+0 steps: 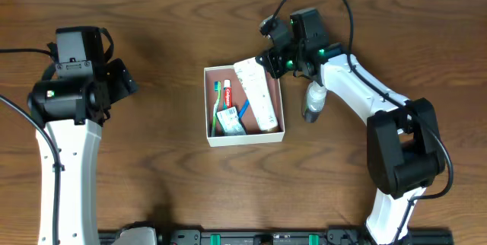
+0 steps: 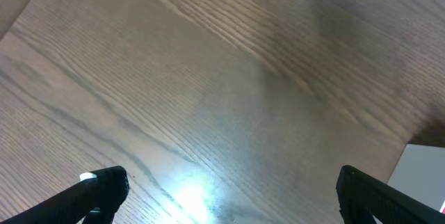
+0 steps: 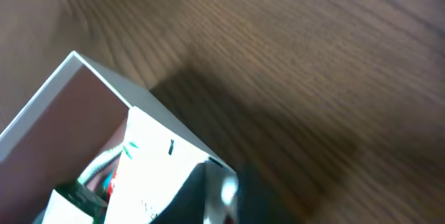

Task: Pack container
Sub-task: 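Lay the lotion tube flat in the box and open the right gripper, then move the right gripper to the foam soap pump bottle and grasp it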

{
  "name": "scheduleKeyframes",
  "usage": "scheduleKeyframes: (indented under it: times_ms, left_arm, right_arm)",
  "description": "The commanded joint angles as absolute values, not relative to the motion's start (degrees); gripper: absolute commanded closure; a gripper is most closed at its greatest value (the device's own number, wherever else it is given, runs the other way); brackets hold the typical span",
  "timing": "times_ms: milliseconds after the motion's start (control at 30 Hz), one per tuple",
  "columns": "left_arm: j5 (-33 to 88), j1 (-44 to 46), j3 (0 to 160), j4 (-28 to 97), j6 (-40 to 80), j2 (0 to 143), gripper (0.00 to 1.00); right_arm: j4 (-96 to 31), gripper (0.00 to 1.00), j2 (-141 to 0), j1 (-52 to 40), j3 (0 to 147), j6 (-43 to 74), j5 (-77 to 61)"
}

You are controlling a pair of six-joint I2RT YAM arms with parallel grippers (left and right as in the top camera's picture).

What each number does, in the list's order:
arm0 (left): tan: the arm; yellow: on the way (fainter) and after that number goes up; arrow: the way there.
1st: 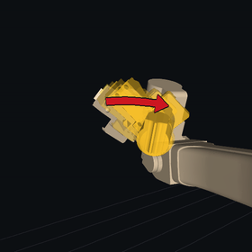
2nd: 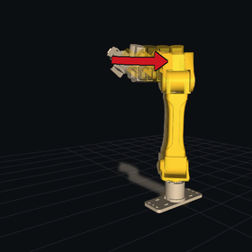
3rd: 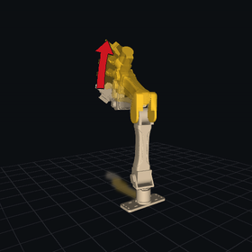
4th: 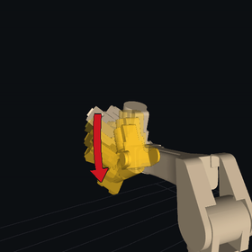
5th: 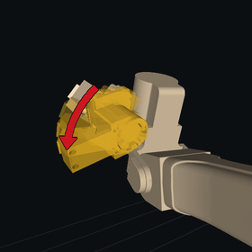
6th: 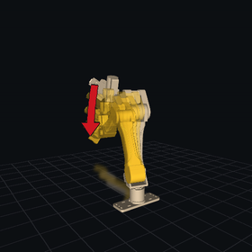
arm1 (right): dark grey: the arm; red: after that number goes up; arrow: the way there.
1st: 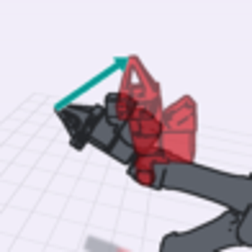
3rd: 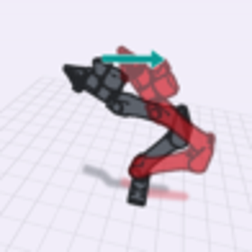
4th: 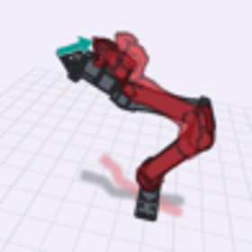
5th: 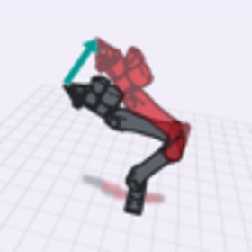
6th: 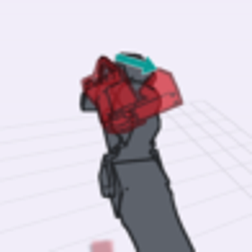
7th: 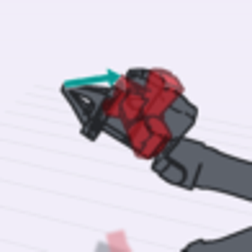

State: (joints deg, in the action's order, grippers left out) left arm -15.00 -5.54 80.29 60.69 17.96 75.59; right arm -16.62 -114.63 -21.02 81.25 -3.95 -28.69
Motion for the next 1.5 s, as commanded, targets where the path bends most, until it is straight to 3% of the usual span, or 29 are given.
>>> scheduleKeyframes:
  times_ms: [0, 500, 933, 967, 1067, 1167, 1467]
  left_arm:
    - [-15.5, -5.8, 80.5, 60.8, 17.4, 75.8, 0.02]
    - [-15.5, -5.8, 80.5, 60.8, 17.4, 75.8, 0.02]
    - [-15.5, -5.8, 80.5, 60.8, 17.4, 75.8, 0.02]
    - [-15.5, -5.8, 80.5, 60.8, 17.4, 75.8, 0.02]
    - [-15.5, -5.8, 80.5, 60.8, 17.4, 75.8, 0.02]
    - [-15.5, -5.8, 80.5, 60.8, 17.4, 75.8, 0.02]
    - [-15.5, -5.8, 80.5, 60.8, 17.4, 75.8, 0.02]
  right_arm:
    - [-16.6, 0.99, -114.8, -21.1, 81.5, -2.8, -29.0]
    - [-17.3, 0.99, -111.8, -21.3, 81.5, -5.4, -42.2]
    - [-23.9, 0.99, -108.0, -26.2, 81.5, -11.5, -41.1]
    - [-23.9, 0.96, -108.0, -26.3, 81.5, -11.4, -40.5]
    - [-23.9, 0.67, -107.8, -26.2, 81.6, -11.4, -39.3]
    - [-23.8, 0.58, -105.9, -25.0, 81.9, -9.7, -38.9]
    - [-31.6, 0.54, -92.1, -20.3, 84.8, 4.4, -20.0]
